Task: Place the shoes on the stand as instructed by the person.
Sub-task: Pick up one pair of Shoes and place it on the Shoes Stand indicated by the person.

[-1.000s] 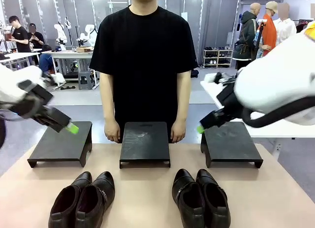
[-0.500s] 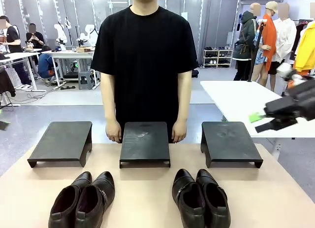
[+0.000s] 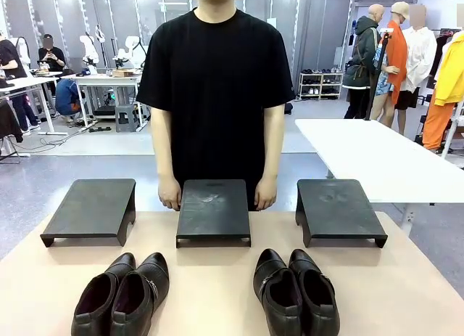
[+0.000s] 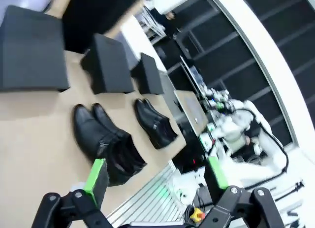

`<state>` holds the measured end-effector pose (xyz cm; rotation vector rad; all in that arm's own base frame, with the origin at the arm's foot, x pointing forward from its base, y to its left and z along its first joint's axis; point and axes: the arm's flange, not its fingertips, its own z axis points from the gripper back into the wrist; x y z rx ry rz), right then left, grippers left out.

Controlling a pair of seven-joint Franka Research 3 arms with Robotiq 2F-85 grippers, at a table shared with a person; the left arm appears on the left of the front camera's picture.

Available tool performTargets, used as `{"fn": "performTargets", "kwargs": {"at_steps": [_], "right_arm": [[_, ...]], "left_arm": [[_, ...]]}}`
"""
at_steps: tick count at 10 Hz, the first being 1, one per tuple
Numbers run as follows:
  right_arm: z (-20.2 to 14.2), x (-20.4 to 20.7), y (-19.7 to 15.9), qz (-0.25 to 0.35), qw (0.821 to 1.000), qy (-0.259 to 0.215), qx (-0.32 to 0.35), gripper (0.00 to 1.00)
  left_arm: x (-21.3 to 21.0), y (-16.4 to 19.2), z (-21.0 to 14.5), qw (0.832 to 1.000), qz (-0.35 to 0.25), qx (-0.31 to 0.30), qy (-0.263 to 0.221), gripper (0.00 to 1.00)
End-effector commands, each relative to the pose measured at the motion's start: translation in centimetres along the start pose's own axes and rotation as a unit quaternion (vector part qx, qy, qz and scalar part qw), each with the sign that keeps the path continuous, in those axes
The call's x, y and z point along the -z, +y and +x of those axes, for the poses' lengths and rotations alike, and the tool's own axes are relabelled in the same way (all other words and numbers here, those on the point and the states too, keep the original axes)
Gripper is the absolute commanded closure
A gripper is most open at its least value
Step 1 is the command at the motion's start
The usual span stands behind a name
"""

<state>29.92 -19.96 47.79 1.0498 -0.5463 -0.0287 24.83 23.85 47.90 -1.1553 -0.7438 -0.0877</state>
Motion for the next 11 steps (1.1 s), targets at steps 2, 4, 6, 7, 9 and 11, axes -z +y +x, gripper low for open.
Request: {"fn": "performTargets", "kwargs": {"at_steps": [2, 4, 6, 7, 9, 11], "right_arm": [[-1.0, -1.9, -0.4, -0.006, 0.999, -0.041, 0.014, 0.00], [-1.0, -3.2, -0.1, -0.024, 0.998, -0.052, 0.011, 0.00], [-1.0, -3.6, -0.8, -0.023, 0.998, -0.048, 0.026, 0.00], [-1.0, -3.6, -0.8, -0.023, 0.998, -0.048, 0.026, 0.00], [-1.0, -3.6, -0.8, -0.023, 0.998, -0.048, 0.026, 0.00], [-1.0, -3.6, -0.8, -0.023, 0.998, -0.048, 0.026, 0.00]], "left_arm": [[-1.9, -0.1, -1.1, 0.998, 0.037, -0.018, -0.036, 0.00], [-2.6, -0.1, -1.3, 0.997, 0.055, -0.021, -0.043, 0.00], [-3.4, 0.4, -1.5, 0.997, 0.056, -0.028, -0.036, 0.00], [-3.4, 0.4, -1.5, 0.997, 0.056, -0.028, -0.036, 0.00], [-3.4, 0.4, -1.5, 0.997, 0.056, -0.028, -0.036, 0.00], [-3.4, 0.4, -1.5, 0.997, 0.056, -0.028, -0.036, 0.00]]}}
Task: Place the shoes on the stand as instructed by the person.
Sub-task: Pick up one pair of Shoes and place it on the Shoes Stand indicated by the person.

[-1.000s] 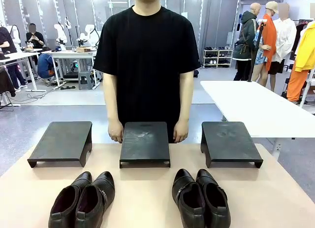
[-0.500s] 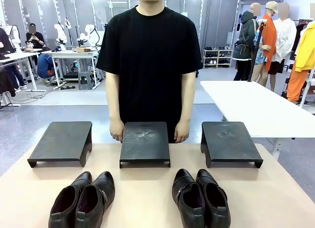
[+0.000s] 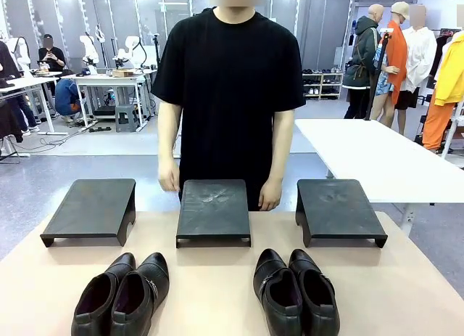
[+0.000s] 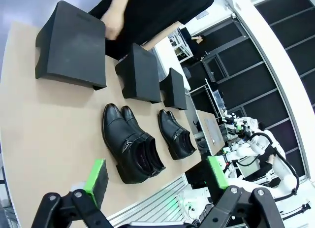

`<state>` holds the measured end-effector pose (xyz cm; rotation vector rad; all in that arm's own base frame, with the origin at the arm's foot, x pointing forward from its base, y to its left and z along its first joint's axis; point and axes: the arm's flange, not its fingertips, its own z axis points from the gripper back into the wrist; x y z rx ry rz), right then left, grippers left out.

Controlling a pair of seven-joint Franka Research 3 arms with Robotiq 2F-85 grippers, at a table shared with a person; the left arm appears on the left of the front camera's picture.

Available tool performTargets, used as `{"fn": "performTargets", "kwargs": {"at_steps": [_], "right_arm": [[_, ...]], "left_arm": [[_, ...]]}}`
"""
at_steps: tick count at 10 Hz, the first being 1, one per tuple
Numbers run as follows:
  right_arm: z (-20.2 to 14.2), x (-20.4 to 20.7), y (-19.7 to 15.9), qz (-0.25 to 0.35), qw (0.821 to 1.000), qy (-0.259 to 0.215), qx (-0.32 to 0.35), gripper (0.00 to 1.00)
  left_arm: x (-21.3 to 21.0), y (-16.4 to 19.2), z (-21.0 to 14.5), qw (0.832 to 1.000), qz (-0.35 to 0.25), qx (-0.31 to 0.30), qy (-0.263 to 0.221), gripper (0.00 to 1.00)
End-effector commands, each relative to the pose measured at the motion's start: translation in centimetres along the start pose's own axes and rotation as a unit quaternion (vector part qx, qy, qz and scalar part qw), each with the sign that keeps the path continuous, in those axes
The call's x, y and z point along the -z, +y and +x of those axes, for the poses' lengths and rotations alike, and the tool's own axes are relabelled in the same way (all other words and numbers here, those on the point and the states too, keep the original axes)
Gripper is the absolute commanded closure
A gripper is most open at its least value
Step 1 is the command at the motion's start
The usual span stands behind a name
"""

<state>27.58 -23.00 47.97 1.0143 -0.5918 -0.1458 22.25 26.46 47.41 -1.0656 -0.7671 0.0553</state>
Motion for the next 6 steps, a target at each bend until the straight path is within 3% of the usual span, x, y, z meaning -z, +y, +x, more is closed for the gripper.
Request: {"fn": "performTargets", "kwargs": {"at_steps": [1, 6], "right_arm": [[0.06, -0.05, 0.05, 0.005, 1.000, -0.002, -0.005, 0.00], [0.06, -0.05, 0.05, 0.005, 1.000, -0.002, -0.005, 0.00]], "left_arm": [[-0.06, 0.02, -0.08, 1.000, -0.006, 0.003, 0.001, 0.00], [-0.06, 0.02, -0.08, 1.000, -0.006, 0.003, 0.001, 0.00]]}}
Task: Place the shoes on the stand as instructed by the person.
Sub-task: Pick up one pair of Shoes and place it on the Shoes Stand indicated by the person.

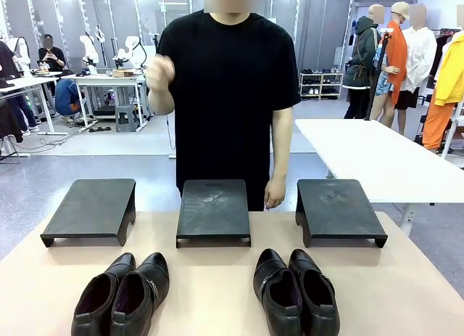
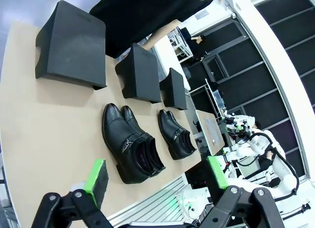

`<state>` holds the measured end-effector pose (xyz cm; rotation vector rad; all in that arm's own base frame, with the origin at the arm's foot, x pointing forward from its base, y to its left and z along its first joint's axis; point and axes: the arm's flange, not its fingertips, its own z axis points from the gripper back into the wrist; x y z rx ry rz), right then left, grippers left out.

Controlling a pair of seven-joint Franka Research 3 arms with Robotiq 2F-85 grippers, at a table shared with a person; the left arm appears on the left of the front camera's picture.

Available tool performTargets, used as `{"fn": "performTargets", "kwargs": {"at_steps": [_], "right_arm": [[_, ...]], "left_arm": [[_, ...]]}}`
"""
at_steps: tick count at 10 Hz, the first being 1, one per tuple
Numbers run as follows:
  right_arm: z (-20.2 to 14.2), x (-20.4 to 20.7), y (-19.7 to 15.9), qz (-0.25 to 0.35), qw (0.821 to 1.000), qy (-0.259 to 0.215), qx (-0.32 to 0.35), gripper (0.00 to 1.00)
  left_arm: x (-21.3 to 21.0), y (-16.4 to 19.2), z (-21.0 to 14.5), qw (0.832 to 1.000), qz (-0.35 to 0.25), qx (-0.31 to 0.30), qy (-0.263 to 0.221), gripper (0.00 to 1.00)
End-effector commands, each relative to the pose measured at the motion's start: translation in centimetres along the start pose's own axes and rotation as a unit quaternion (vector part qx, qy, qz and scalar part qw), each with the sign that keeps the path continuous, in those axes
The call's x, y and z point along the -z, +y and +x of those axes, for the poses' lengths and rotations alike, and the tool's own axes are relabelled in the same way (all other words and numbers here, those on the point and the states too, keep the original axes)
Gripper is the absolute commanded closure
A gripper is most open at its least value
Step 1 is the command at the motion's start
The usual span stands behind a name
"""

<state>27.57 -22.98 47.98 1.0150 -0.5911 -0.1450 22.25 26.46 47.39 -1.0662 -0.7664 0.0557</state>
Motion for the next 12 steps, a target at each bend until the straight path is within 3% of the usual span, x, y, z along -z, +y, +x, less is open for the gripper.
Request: {"fn": "performTargets", "kwargs": {"at_steps": [1, 12], "right_arm": [[0.07, -0.06, 0.03, 0.005, 1.000, -0.003, -0.005, 0.00], [0.07, -0.06, 0.03, 0.005, 1.000, -0.003, -0.005, 0.00]], "left_arm": [[-0.07, 0.00, -0.07, 1.000, -0.006, 0.004, 0.001, 0.00], [-0.07, 0.00, -0.07, 1.000, -0.006, 0.004, 0.001, 0.00]]}}
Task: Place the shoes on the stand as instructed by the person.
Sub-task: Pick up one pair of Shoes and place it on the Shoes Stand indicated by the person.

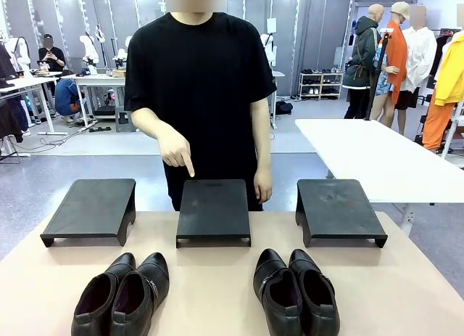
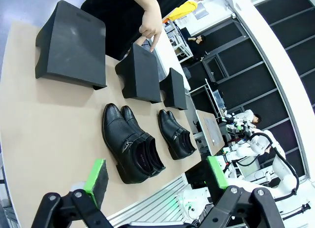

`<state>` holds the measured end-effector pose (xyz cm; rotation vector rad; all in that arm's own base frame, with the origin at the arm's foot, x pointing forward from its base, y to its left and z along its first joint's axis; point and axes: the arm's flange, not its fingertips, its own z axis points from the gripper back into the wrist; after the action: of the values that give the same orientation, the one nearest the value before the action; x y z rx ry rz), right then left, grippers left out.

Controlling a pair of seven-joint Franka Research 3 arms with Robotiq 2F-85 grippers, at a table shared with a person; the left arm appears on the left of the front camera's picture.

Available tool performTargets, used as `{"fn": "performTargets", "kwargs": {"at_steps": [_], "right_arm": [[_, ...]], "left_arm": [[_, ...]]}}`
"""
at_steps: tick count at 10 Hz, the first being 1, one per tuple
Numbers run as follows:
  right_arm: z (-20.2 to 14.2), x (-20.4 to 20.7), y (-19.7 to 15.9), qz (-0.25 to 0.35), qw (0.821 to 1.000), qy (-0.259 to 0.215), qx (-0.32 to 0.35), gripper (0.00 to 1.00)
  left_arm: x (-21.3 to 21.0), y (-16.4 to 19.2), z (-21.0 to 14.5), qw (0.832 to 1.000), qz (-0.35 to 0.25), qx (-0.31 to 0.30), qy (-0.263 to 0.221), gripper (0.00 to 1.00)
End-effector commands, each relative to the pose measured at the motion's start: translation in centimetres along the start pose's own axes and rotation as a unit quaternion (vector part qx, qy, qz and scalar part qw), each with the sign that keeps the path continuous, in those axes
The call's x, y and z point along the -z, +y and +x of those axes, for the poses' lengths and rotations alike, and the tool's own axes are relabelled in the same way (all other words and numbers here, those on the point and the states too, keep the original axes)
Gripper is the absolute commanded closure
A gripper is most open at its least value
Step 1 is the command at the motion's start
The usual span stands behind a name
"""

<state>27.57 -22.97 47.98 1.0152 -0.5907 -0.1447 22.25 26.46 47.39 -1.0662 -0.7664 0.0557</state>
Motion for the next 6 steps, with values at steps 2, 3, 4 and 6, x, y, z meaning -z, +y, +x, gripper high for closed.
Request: {"fn": "performTargets", "kwargs": {"at_steps": [2, 3, 4, 6], "right_arm": [[0.1, -0.1, 0.0, 0.005, 1.000, -0.003, -0.005, 0.00], [0.1, -0.1, 0.0, 0.005, 1.000, -0.003, -0.005, 0.00], [0.1, -0.1, 0.0, 0.005, 1.000, -0.003, -0.005, 0.00], [0.1, -0.1, 0.0, 0.005, 1.000, -0.003, -0.005, 0.00]], "left_arm": [[0.0, 0.0, 0.0, 1.000, 0.000, 0.000, 0.000, 0.00], [1.6, -0.6, 1.2, 0.995, 0.086, -0.033, 0.037, 0.00], [3.5, -2.1, 1.7, 0.995, 0.077, -0.014, 0.066, 0.00], [7.7, -5.8, 1.9, 0.985, 0.112, -0.005, 0.132, 0.00]]}}
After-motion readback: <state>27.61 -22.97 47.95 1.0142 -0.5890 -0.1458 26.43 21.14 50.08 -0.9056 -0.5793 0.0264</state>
